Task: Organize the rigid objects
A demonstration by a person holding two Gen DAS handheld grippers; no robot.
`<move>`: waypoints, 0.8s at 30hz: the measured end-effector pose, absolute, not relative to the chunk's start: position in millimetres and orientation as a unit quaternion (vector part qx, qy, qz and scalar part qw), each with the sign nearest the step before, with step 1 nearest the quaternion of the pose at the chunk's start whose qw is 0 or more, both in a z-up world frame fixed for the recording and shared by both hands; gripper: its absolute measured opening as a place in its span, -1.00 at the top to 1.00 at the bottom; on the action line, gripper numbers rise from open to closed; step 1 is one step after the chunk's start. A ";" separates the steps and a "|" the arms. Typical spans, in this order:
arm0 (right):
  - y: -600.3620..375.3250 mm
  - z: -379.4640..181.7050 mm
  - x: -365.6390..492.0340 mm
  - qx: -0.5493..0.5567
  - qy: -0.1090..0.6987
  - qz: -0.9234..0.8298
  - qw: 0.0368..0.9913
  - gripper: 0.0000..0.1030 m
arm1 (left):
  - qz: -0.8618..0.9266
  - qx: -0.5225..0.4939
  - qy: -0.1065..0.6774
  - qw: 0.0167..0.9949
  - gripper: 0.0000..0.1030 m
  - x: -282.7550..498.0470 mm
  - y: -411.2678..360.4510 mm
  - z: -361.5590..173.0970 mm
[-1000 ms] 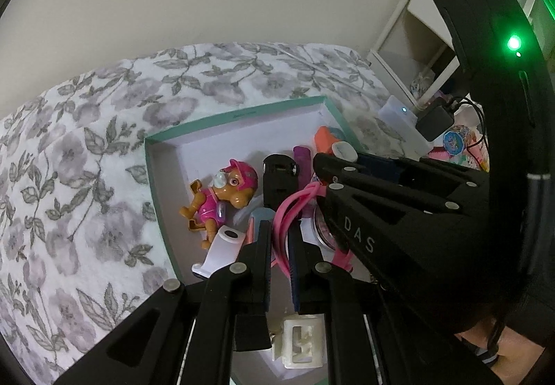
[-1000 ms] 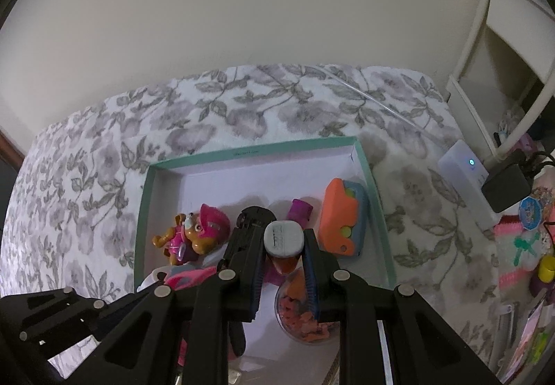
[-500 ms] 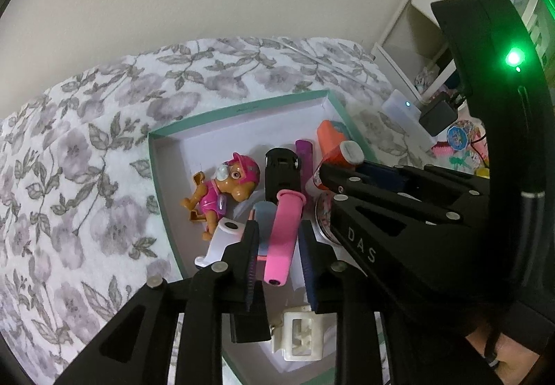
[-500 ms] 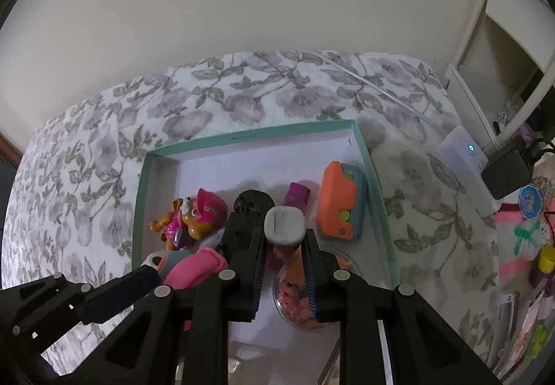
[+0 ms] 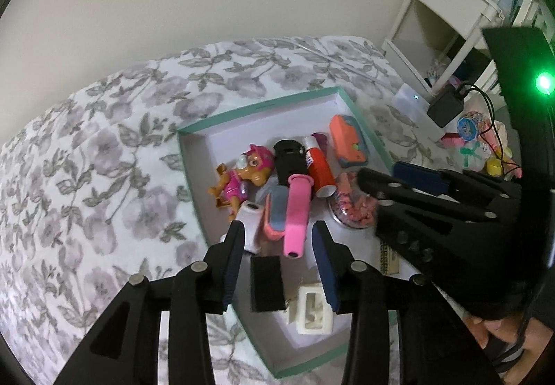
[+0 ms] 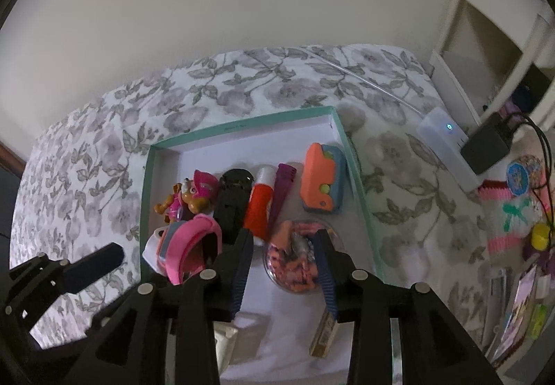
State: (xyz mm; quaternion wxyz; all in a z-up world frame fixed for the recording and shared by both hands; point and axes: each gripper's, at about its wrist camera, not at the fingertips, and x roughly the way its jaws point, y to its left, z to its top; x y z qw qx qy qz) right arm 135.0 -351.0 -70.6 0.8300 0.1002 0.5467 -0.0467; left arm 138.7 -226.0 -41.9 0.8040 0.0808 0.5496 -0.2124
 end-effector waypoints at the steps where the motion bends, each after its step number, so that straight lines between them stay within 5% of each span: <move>1: -352.3 -68.9 132.5 0.103 0.546 -0.048 0.830 0.23 | -0.209 0.080 0.551 0.804 0.19 137.9 -224.0 -39.9; 10: -355.9 -54.1 108.5 0.121 0.548 -0.050 0.826 0.23 | -0.171 0.066 0.555 0.811 0.17 124.2 -200.3 -26.1; 12: -354.3 -51.7 103.9 0.121 0.548 -0.047 0.826 0.23 | -0.161 0.058 0.554 0.815 0.02 120.5 -192.5 -24.2; 16: -354.1 -48.8 93.8 0.120 0.548 -0.051 0.826 -0.17 | -0.139 0.042 0.553 0.820 -0.02 113.0 -174.8 -22.0; 20: -355.7 -47.7 82.1 0.126 0.545 -0.055 0.827 -0.34 | -0.108 0.020 0.540 0.834 -0.54 104.4 -153.6 -21.2; 24: -353.4 -48.6 68.3 0.130 0.542 -0.055 0.829 -0.60 | -0.095 -0.003 0.533 0.841 -0.69 92.3 -136.2 -29.3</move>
